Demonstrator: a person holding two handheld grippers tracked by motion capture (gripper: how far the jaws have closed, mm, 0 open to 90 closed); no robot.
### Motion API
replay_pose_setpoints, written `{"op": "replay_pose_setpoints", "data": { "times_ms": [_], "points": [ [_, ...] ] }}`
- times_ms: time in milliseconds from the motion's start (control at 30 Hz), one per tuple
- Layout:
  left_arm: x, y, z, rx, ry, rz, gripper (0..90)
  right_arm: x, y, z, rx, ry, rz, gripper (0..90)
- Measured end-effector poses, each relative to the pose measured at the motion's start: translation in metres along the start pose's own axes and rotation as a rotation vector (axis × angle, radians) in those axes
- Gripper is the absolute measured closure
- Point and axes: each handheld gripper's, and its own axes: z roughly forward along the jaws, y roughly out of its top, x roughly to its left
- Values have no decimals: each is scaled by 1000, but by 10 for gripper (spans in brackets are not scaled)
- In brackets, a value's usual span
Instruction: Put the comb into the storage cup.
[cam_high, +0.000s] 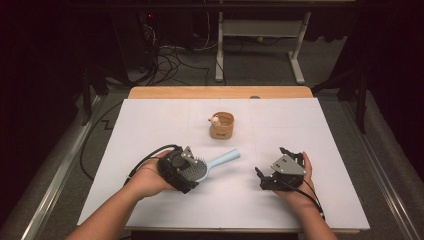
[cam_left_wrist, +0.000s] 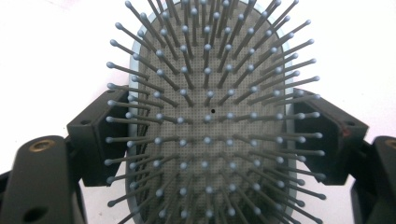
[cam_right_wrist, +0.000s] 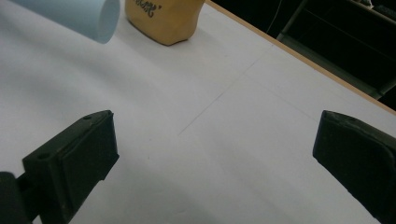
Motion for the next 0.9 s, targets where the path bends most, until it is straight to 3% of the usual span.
{"op": "replay_pose_setpoints", "data": {
  "times_ms": [900],
  "points": [
    [-7,11,5,9,2,20,203,26,2,4,50,-51,-321,44]
  ]
}}
